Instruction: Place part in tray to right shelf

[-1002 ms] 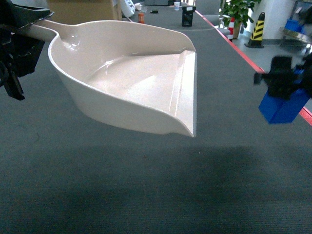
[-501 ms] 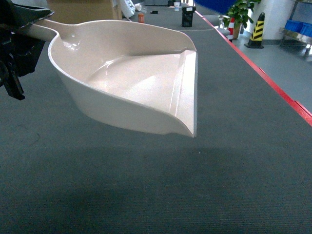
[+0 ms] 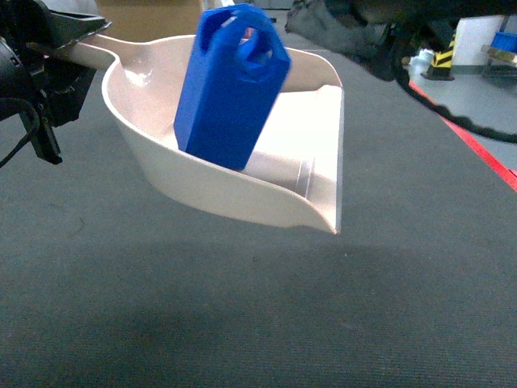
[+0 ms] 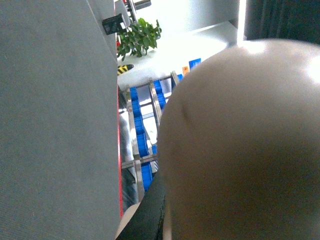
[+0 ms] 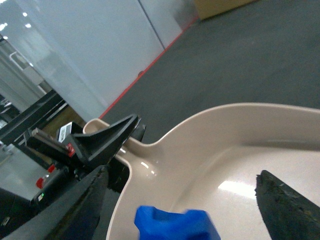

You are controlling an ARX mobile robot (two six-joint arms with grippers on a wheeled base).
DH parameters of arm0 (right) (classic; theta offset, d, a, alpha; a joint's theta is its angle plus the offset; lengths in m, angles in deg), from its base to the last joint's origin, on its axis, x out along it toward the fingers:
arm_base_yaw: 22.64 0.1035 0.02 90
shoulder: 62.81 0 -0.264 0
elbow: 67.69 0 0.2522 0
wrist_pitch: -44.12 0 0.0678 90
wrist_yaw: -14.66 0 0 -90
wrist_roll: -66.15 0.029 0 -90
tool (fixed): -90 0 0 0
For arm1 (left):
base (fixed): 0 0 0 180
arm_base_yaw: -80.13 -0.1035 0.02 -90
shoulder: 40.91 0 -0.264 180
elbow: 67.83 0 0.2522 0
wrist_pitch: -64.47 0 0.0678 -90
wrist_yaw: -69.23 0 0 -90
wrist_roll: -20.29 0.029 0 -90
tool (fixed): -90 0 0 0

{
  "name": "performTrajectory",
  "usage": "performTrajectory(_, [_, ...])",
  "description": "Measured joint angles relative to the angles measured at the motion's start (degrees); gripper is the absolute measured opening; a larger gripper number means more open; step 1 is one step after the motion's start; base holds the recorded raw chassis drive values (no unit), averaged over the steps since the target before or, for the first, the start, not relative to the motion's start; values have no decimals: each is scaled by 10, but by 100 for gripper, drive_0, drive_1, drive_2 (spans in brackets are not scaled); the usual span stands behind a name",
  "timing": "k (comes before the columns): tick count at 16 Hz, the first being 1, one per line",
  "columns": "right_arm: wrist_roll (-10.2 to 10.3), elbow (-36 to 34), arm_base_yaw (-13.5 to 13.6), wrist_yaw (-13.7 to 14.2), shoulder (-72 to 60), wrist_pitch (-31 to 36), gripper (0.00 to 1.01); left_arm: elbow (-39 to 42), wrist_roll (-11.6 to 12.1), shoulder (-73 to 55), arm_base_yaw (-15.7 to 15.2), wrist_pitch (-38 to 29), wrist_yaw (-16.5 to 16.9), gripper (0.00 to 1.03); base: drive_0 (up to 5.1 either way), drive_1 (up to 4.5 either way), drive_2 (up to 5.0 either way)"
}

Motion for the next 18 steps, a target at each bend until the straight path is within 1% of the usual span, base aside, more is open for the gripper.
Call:
performTrajectory(1, [-7, 0, -5, 11, 10, 4, 94, 0, 0, 0, 0, 0, 0, 15, 0, 0, 0])
performTrajectory(2, [-22, -2, -19, 26, 25, 14, 100, 0, 0, 0, 0, 0, 0, 15, 0, 0, 0])
performTrajectory(3, [-41, -10, -35, 40, 43, 22, 97, 0, 0, 0, 1, 0, 1, 15, 0, 0, 0])
performTrajectory(4, [-63, -26, -55, 57, 67, 31, 98, 0, 0, 0, 1, 0, 0, 15, 0, 0, 0])
performTrajectory(5, [-86, -42, -73, 68, 90, 43, 98, 0, 0, 0, 0, 0, 0, 15, 0, 0, 0])
performTrajectory(6, [-118, -69, -95, 85, 124, 62, 98, 0, 0, 0, 0, 0, 0, 15, 0, 0, 0])
performTrajectory(7, [-154, -98, -111, 104, 155, 78, 98, 0, 0, 0, 0, 0, 0, 15, 0, 0, 0])
performTrajectory(8, [-198, -132, -125, 124, 186, 94, 98, 0, 0, 0, 0, 0, 0, 15, 0, 0, 0])
performTrajectory(9, [-256, -175, -139, 137, 221, 99, 98, 0, 0, 0, 0, 0, 0, 15, 0, 0, 0])
performTrajectory(10, [-303, -214, -151, 149, 246, 99, 98, 0, 0, 0, 0, 0, 0, 15, 0, 0, 0])
performTrajectory(11, [-340, -252, -167, 152, 269, 83, 98, 0, 0, 0, 0, 0, 0, 15, 0, 0, 0])
performTrajectory(12, [-362, -298, -193, 159, 297, 67, 98, 0, 0, 0, 0, 0, 0, 15, 0, 0, 0])
performTrajectory(13, [-369, -334, -221, 161, 330, 44, 98, 0, 0, 0, 0, 0, 0, 15, 0, 0, 0])
performTrajectory(14, [-369, -373, -247, 160, 382, 9, 98, 0, 0, 0, 0, 0, 0, 15, 0, 0, 0])
performTrajectory(15, [-369, -405, -257, 156, 434, -26, 98, 0, 0, 0, 0, 0, 0, 15, 0, 0, 0])
performTrajectory(16, [-367, -438, -271, 133, 487, -57, 98, 0, 0, 0, 0, 0, 0, 15, 0, 0, 0])
performTrajectory(17, [-367, -466, -287, 109, 526, -68, 98, 0, 0, 0, 0, 0, 0, 15, 0, 0, 0])
performTrajectory(18, [-366, -482, -309, 89, 542, -61, 98, 0, 0, 0, 0, 0, 0, 15, 0, 0, 0])
